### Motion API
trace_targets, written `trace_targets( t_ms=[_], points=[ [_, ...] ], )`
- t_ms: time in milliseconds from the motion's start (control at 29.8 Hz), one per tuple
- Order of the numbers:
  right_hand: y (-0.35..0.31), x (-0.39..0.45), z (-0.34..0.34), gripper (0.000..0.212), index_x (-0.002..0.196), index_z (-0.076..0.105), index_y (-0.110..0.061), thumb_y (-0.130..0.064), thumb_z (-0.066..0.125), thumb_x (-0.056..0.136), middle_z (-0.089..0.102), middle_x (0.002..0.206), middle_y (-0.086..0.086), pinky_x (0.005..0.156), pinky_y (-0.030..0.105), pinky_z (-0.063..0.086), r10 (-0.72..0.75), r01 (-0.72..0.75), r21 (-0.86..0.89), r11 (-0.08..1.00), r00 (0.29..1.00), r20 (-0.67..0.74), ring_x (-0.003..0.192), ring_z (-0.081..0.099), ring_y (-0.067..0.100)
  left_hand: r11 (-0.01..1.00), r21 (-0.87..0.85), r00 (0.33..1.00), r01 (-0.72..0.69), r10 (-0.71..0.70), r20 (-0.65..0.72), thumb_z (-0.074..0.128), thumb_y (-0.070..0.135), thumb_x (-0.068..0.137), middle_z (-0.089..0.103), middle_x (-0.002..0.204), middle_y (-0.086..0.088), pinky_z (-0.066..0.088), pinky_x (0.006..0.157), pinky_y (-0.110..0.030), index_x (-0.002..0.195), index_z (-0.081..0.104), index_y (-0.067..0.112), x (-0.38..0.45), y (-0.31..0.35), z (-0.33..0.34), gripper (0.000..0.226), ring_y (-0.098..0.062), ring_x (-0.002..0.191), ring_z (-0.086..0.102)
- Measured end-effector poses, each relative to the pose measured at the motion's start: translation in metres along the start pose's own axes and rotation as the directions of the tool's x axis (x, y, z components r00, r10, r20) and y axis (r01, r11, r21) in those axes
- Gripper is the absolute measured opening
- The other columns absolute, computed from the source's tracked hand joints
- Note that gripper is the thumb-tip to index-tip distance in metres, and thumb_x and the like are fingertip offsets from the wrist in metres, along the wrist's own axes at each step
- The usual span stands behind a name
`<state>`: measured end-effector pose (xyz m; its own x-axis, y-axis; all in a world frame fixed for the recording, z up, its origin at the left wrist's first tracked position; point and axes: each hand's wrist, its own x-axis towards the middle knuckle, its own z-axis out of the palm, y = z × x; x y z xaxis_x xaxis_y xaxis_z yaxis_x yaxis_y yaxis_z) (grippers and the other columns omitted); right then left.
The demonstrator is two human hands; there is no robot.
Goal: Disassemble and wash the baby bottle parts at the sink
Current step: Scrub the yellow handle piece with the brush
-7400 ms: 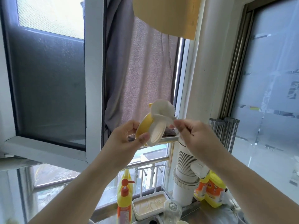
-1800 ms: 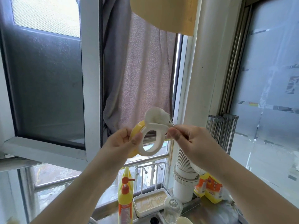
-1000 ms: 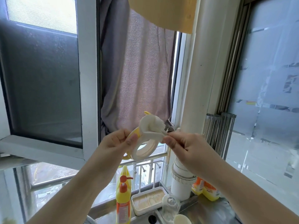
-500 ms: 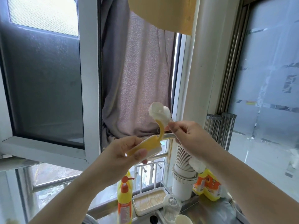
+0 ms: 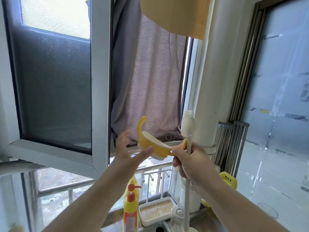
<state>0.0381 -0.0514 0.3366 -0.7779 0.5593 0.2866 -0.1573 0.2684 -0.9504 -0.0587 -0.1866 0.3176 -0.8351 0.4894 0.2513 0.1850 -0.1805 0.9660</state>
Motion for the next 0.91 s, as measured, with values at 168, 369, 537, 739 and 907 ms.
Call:
trace_targets(
  t_ms=[168,369,537,739,907],
  points=[
    [0.003,-0.010,0.008,0.017,0.075,0.053,-0.007,-0.014,0.056,0.091,0.054,0.052,0.006,0.038,0.020,0.028,0.045,-0.057,0.138,0.989,0.995,0.090,0.035,0.032,0.008,0.876,-0.448,0.951,0.179,-0.038,0.306,0.069,0.038,0.073,0.060,0.120,-0.019,0.059,0.075,-0.044,0.123,0.049,0.024,0.000,0.002,0.008,0.056,-0.032,0.098,0.067],
    [0.004,-0.014,-0.006,0.041,0.098,0.056,-0.016,-0.052,0.056,0.079,0.055,0.060,0.000,0.040,0.019,0.030,0.056,-0.042,-0.062,0.997,0.968,0.244,0.040,0.035,0.005,0.941,-0.334,0.984,0.045,0.016,0.179,0.069,0.022,0.062,0.059,0.111,-0.011,0.057,0.067,-0.035,0.112,0.052,0.033,0.004,0.000,-0.008,0.054,-0.027,0.092,0.067],
    [-0.002,0.004,-0.039,0.028,0.102,0.059,-0.018,-0.038,0.041,0.096,0.048,0.063,-0.006,0.045,0.016,0.029,-0.060,0.199,-0.468,0.861,0.954,0.295,0.044,0.037,0.001,0.995,-0.095,0.972,0.017,0.006,0.234,0.076,0.022,0.050,0.060,0.099,-0.003,0.056,0.080,-0.045,0.110,0.051,0.040,0.008,-0.001,-0.026,0.067,-0.023,0.088,0.066],
    [-0.004,0.013,-0.033,0.035,0.092,0.068,-0.026,-0.043,0.037,0.095,0.060,0.067,-0.009,0.046,0.024,0.042,-0.449,0.614,-0.776,0.147,0.740,0.501,0.052,0.053,0.008,0.998,-0.061,0.913,-0.013,0.036,0.406,0.078,0.035,0.047,0.071,0.087,0.003,0.056,0.071,-0.034,0.109,0.060,0.036,0.003,0.003,-0.019,0.064,-0.021,0.085,0.070],
    [-0.008,0.009,-0.022,0.037,0.093,0.066,-0.021,-0.042,0.037,0.096,0.063,0.073,-0.002,0.059,0.030,0.045,-0.294,0.604,-0.741,0.294,0.795,0.531,0.062,0.054,0.014,0.995,-0.039,0.921,-0.088,0.096,0.378,0.080,0.031,0.045,0.071,0.087,0.001,0.056,0.072,-0.033,0.115,0.058,0.029,-0.001,0.010,-0.021,0.074,-0.020,0.083,0.070]
  ],
)
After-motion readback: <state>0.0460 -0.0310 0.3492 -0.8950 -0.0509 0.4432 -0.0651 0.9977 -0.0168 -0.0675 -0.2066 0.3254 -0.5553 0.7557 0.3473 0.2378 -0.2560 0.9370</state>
